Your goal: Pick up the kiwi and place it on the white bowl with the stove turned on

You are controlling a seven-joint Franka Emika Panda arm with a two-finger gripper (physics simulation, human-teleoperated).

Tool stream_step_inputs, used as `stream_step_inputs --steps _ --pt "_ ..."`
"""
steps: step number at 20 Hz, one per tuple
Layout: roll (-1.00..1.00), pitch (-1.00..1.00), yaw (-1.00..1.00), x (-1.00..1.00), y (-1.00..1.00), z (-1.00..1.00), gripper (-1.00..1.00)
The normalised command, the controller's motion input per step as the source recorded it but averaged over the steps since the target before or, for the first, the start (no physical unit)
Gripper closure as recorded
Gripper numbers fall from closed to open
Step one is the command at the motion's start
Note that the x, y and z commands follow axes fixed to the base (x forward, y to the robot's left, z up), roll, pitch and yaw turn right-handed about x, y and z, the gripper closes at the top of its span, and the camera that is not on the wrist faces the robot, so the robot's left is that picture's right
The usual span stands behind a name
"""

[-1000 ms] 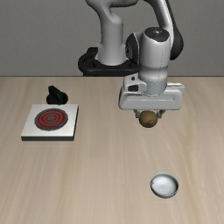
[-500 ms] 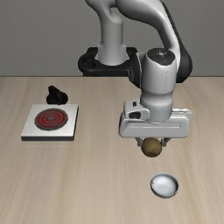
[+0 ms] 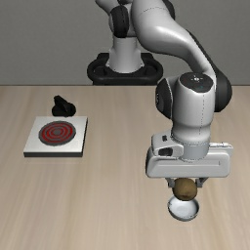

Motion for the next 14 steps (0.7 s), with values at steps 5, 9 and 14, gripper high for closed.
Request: stream_step_inputs --steps 5,9,14 --pt "0.0 0.0 0.0 0.8 0.2 0.0 1.0" --pt "0.0 0.0 0.0 0.0 0.0 0.0 -1.0" --pt "0.0 0.0 0.0 0.0 0.0 0.0 -1.0"
